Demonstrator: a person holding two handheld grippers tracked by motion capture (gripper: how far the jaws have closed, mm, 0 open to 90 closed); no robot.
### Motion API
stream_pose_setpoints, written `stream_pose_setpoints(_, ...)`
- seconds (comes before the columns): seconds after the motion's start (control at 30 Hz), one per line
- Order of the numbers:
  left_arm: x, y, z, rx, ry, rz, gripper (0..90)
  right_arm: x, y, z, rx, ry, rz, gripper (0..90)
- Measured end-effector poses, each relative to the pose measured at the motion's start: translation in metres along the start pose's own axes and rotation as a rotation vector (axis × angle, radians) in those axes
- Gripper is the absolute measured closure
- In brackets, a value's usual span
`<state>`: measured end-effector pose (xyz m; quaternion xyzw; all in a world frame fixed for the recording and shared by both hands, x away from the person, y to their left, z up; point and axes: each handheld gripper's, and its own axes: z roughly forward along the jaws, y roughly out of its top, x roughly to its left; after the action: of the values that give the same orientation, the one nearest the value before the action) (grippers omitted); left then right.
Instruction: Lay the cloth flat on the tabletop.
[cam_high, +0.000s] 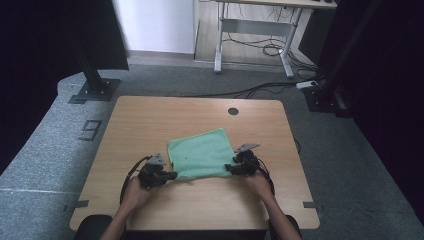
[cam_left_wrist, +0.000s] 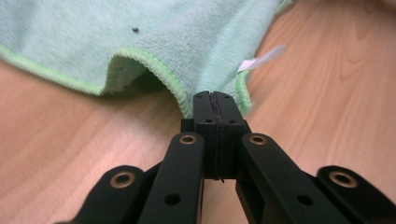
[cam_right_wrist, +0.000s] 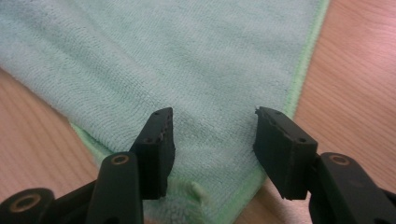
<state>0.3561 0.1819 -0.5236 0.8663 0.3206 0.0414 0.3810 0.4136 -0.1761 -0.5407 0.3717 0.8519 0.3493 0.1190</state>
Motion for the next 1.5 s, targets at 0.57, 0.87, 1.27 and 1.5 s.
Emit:
stream_pose_setpoints(0.57,-0.002,0.008,0.022,0.037,0.148,-0.002,37.2,-0.003,-0.027,-0.026,0.02,-0.067,-0.053,23.3)
stream_pose_setpoints(0.87,0.016,0.013,0.028,0.049,0.246,-0.025,35.9,-0.003,-0.031,-0.028,0.023,-0.07,-0.061,24.9)
stream_pose_setpoints(1.27,-0.017,0.001,0.021,0.03,0.151,-0.051,14.9,-0.003,-0.033,-0.028,0.016,-0.063,-0.036,25.5)
stream_pose_setpoints(1.5,-0.02,-0.003,0.025,0.092,0.242,-0.01,13.6,-0.003,-0.035,-0.029,0.014,-0.058,-0.031,26.2)
